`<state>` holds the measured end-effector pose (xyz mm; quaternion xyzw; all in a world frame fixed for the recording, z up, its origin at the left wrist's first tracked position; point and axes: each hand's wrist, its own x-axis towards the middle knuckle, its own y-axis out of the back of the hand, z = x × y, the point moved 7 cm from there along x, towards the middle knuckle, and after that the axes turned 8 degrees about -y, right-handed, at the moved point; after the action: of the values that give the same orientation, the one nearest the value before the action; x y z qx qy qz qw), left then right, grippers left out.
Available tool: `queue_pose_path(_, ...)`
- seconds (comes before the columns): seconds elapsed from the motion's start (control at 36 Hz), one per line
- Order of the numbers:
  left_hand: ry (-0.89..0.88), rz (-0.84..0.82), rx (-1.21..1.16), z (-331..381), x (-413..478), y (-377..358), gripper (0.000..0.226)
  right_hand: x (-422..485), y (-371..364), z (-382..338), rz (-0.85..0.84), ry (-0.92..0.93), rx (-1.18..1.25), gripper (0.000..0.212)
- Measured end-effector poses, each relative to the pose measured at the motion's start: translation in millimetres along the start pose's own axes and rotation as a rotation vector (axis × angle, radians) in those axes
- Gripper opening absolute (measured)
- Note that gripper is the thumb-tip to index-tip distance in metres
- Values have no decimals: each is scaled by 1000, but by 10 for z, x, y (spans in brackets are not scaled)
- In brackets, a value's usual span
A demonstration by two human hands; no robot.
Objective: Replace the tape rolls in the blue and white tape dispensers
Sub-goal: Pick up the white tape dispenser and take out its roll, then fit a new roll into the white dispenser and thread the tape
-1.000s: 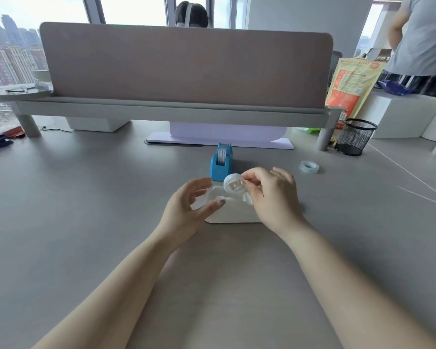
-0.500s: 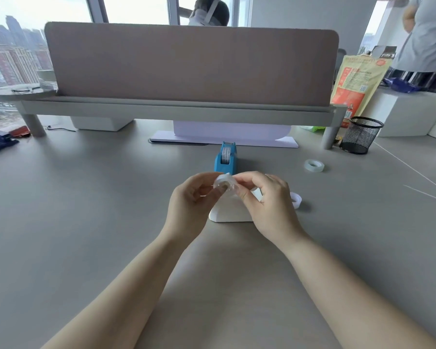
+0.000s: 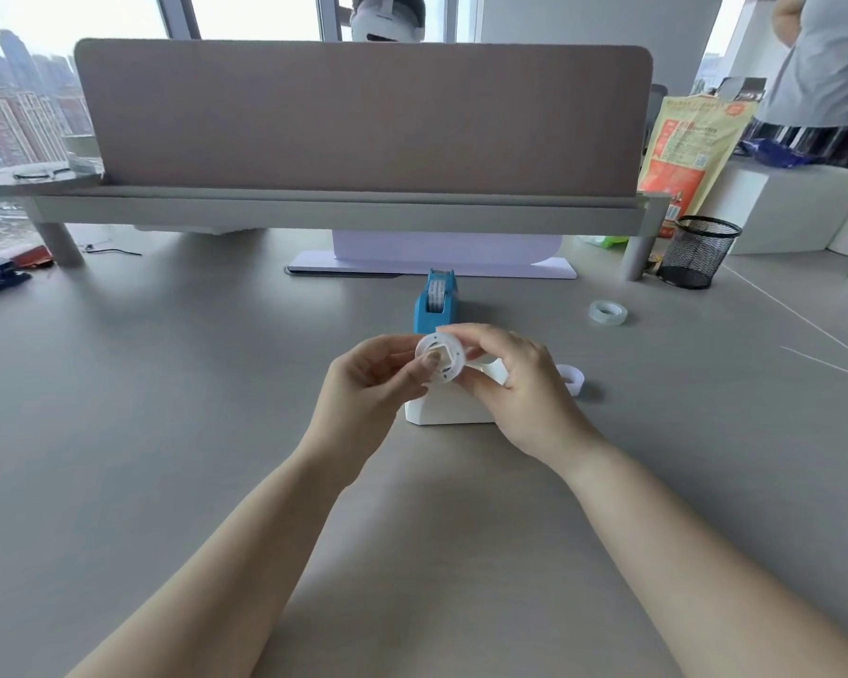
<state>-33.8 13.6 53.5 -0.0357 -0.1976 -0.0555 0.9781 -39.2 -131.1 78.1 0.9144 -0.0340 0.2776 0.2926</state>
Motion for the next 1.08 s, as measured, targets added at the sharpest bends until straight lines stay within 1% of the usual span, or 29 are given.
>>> queue_pose_path(0.08, 16, 16, -19, -8, -2, 21, 32, 0, 27, 6, 11, -1, -16, 28)
queue_pose_path(0.17, 15, 42, 10, -14, 1, 48, 26, 8, 85, 60, 51, -34, -12, 24)
queue_pose_path(0.31, -4, 42, 115, -10, -18, 33, 22, 22, 204, 151, 101, -107, 14, 20)
queue_pose_path(0.39, -25, 25, 219, -16, -53, -48, 19, -8, 356, 232, 150, -150, 29, 16)
queue_pose_path(0.5, -84, -19, 413, -38, -88, -244, 14, -145, 647, 472, 197, -253, 104, 16)
queue_pose_path(0.61, -70, -110, 478, -113, -134, -582, 10, -330, 947, 749, 261, -335, 63, 13)
queue_pose_path(0.69, -50, -187, 510, -207, -209, -839, 11, -444, 1069, 949, 277, -412, 62, 13)
queue_pose_path(0.81, -99, -231, 649, -268, -233, -1047, 12, -509, 1118, 1092, 307, -507, 103, 7)
queue_pose_path(0.94, -117, -248, 732, -286, -172, -1157, 13, -529, 1157, 1130, 348, -544, 98, 6)
queue_pose_path(1.08, -147, -260, 743, -278, -192, -1167, 11, -535, 1143, 1142, 332, -560, 97, 6)
